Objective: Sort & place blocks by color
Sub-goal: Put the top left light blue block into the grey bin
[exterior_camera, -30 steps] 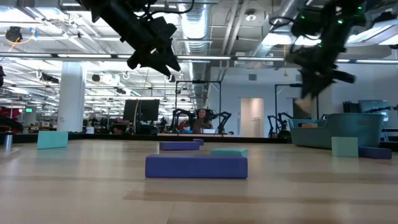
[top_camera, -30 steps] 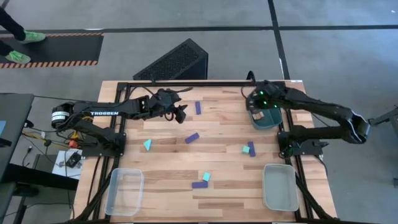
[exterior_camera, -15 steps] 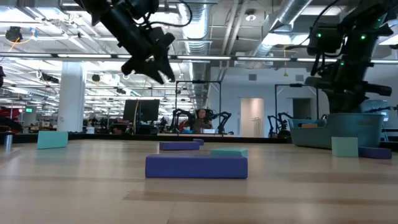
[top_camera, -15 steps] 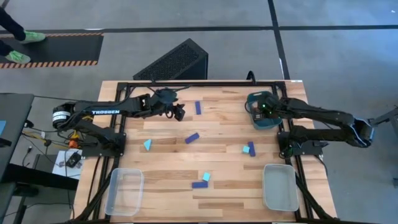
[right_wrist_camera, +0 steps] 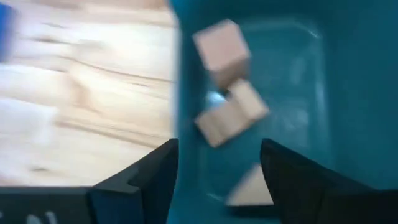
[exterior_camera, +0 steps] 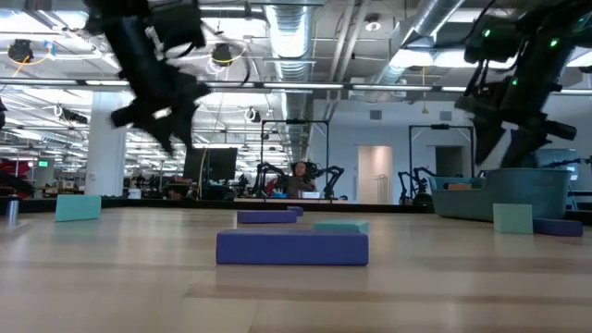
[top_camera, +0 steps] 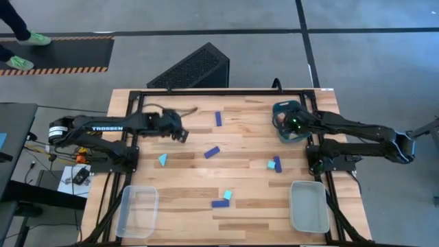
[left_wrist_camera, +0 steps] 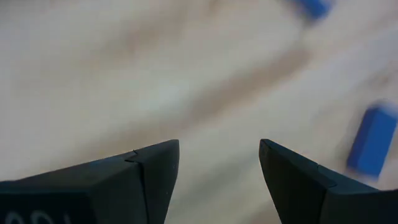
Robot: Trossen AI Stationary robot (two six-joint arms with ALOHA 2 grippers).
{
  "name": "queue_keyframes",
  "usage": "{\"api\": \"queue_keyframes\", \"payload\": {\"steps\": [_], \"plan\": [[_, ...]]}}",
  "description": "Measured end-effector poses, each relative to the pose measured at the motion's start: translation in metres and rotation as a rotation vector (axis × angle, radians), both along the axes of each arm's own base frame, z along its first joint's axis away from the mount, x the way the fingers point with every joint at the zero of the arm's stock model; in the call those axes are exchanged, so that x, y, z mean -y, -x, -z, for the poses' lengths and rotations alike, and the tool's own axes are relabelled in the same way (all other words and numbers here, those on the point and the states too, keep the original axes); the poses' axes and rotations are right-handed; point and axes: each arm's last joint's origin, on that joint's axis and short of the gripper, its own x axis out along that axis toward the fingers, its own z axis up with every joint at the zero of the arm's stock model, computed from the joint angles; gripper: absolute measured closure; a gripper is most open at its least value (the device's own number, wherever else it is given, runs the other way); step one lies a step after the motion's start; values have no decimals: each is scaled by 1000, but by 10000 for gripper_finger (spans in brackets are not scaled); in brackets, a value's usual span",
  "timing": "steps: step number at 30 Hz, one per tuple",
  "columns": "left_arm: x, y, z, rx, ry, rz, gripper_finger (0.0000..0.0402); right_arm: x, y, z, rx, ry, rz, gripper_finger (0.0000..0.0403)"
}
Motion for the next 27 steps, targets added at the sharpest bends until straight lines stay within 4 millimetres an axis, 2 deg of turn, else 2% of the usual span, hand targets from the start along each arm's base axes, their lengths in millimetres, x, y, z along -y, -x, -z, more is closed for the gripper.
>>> {"api": "queue_keyframes", "payload": {"steps": [2, 5, 12, 20, 27], "plan": [[11, 5, 15, 0, 119, -47, 193, -6, -2, -5, 57, 32, -43, 150], [26, 10, 23, -16, 214, -110, 194, -14, -6, -12, 127, 57, -112, 149], [45, 23, 27, -119, 278, -275, 206, -21, -25, -18, 222, 120, -290, 149], [65, 21, 41, -217, 314, -314, 207, -29, -46, -18, 296, 110, -433, 149], [72, 17, 57, -336, 350, -319, 207, -36, -60, -18, 304, 197, -543, 149]]}}
